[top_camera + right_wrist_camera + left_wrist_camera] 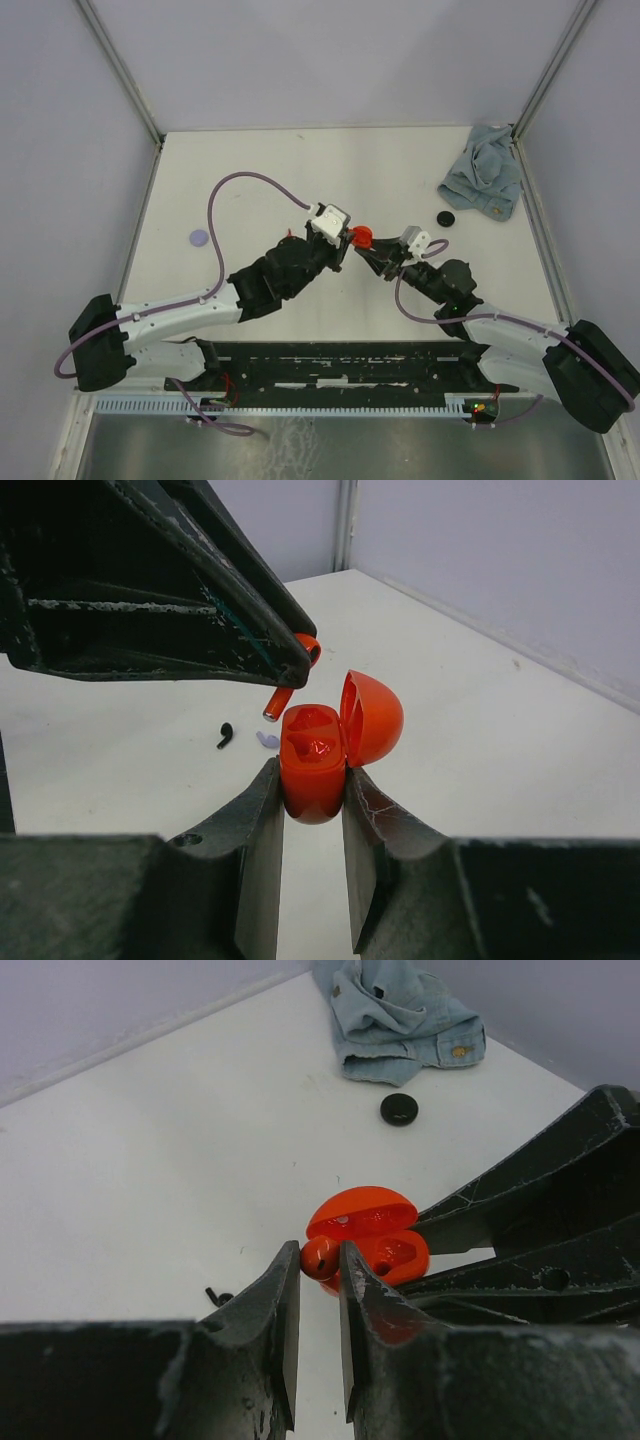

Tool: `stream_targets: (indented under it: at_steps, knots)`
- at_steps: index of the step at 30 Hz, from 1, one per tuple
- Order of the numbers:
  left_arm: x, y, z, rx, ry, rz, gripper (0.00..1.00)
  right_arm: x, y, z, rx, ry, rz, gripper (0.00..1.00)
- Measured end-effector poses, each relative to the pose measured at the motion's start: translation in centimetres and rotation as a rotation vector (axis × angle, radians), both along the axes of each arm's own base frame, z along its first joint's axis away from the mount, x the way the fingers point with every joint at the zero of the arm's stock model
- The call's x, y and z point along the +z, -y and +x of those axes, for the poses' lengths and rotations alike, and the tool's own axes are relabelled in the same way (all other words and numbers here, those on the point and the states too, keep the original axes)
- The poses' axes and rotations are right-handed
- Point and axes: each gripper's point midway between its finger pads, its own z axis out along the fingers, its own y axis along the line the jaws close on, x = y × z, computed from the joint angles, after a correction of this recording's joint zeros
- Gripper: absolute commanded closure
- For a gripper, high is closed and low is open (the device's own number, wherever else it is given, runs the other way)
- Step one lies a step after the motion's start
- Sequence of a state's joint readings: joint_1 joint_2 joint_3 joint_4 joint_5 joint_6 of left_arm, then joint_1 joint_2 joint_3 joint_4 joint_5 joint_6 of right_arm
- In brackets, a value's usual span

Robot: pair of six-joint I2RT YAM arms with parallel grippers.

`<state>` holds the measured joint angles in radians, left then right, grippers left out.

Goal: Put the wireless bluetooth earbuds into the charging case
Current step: Place the earbud in the charging case.

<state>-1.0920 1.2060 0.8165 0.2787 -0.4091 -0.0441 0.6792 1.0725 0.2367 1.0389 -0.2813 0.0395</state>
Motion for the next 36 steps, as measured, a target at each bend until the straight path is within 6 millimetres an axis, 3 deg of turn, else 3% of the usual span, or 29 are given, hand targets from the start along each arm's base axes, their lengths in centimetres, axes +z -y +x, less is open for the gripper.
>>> stream_targets:
  at_steps: [15,36]
  knots:
    - [1.3,0.8,-0.6,-0.064,0.089,-0.002,0.81,0.5,-0.3,-0.6,0.034,0.0,0.016,0.95]
    - [0.4,1.1,-1.4,-0.098,0.145,0.066,0.78,0.7,-0.2,-1.0,0.043,-0.004,0.029,0.95]
